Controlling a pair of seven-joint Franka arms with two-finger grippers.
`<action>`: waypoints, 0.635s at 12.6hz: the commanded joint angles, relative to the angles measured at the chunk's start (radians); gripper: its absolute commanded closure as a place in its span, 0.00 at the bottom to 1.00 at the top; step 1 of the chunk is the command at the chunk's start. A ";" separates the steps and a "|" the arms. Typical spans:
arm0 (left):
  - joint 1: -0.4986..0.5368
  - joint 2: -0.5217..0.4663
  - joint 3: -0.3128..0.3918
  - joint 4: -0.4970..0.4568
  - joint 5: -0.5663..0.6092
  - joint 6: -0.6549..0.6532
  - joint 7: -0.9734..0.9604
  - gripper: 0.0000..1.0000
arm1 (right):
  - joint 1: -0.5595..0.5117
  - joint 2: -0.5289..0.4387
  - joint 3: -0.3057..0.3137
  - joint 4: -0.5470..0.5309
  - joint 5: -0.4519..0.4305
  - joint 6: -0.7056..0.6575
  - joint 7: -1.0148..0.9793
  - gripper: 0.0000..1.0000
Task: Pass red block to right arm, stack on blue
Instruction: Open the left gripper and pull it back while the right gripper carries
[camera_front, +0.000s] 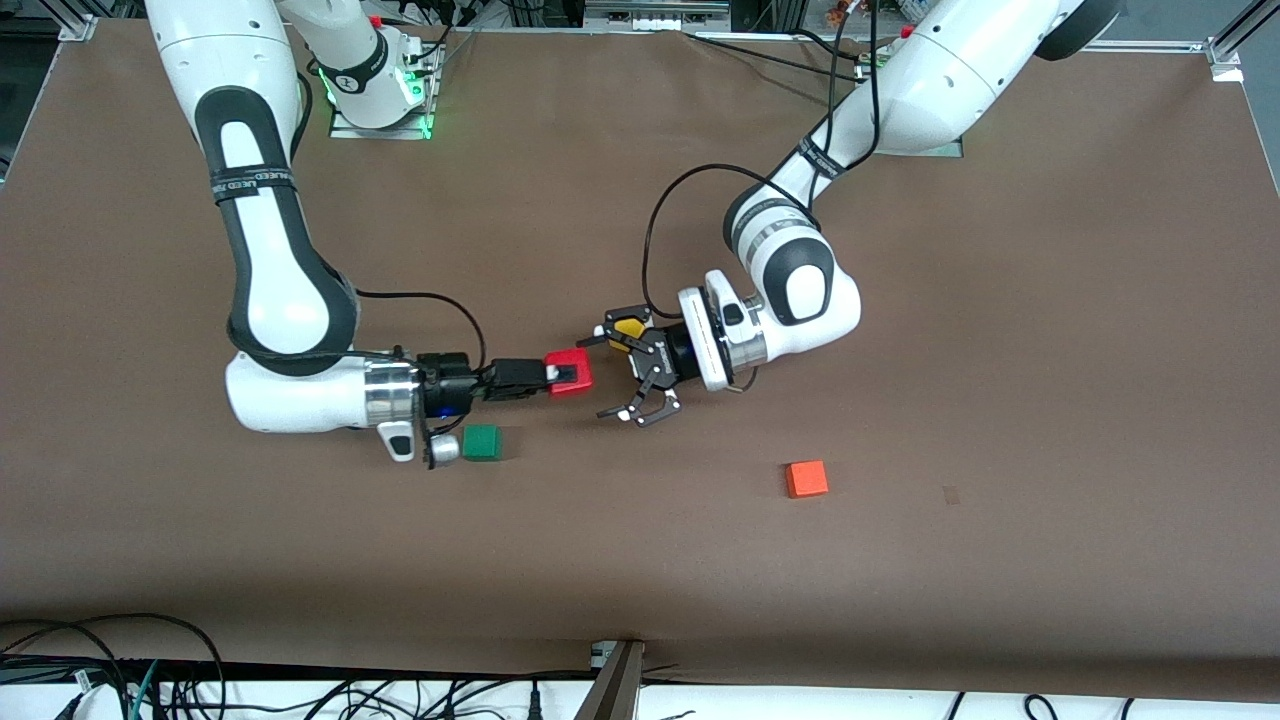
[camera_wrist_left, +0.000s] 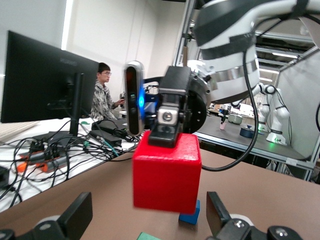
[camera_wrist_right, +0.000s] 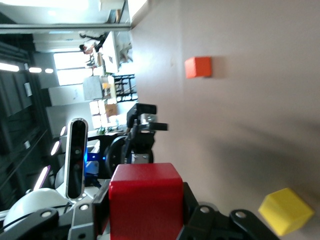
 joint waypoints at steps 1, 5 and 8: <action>0.015 -0.018 -0.004 -0.022 -0.018 0.004 -0.076 0.00 | -0.001 -0.014 -0.050 0.025 -0.142 0.025 -0.002 1.00; 0.109 -0.044 -0.009 -0.031 0.188 -0.014 -0.275 0.00 | -0.006 -0.010 -0.060 0.042 -0.642 0.137 0.038 1.00; 0.231 -0.047 -0.009 -0.031 0.400 -0.225 -0.463 0.00 | 0.014 -0.011 -0.060 0.031 -1.027 0.188 0.203 1.00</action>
